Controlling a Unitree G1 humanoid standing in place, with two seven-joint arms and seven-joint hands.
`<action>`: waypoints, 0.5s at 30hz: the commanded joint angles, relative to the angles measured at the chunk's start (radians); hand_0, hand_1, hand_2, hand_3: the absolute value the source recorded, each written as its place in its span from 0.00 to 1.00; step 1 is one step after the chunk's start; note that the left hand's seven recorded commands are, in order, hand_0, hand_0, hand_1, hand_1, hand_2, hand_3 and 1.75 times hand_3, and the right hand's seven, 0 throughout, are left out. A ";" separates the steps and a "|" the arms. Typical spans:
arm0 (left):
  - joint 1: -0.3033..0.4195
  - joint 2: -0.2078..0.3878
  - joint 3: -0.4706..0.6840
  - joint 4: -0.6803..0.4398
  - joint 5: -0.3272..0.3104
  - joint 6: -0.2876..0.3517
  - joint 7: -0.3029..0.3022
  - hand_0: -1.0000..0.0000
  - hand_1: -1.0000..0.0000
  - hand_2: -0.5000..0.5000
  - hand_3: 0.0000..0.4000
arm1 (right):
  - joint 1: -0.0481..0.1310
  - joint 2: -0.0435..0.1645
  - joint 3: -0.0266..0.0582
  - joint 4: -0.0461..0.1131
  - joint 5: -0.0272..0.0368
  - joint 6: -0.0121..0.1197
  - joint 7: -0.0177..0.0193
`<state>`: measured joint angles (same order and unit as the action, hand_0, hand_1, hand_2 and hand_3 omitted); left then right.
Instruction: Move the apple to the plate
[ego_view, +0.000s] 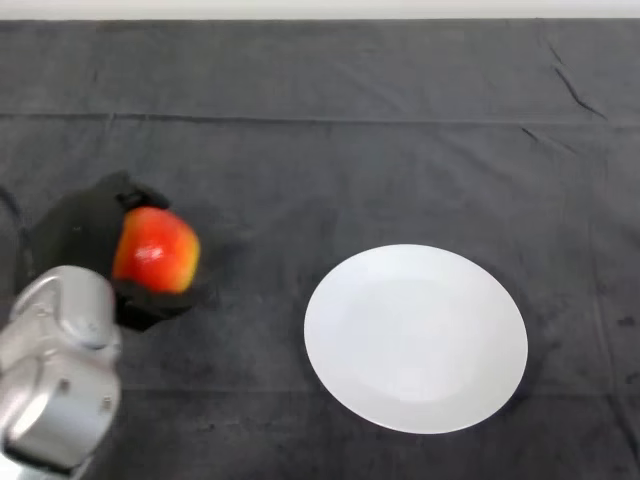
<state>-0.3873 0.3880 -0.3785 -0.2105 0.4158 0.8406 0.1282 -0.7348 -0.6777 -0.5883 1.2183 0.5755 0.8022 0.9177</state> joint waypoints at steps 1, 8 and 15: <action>-0.042 -0.010 -0.018 -0.001 0.036 -0.024 0.027 0.00 0.00 0.50 1.00 | -0.020 -0.022 -0.0159 0.004 -0.0010 0.004 -0.0017; -0.076 -0.070 -0.097 0.033 0.019 -0.090 0.068 0.00 0.00 0.50 1.00 | -0.020 -0.022 -0.0159 0.004 -0.0010 0.004 -0.0016; -0.099 -0.091 -0.155 0.070 -0.027 -0.159 0.080 0.00 0.00 0.50 1.00 | -0.020 -0.022 -0.0158 0.004 -0.0009 0.004 -0.0017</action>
<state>-0.4681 0.3005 -0.5234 -0.1783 0.3960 0.6903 0.1993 -0.7348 -0.6777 -0.5883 1.2183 0.5755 0.8022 0.9178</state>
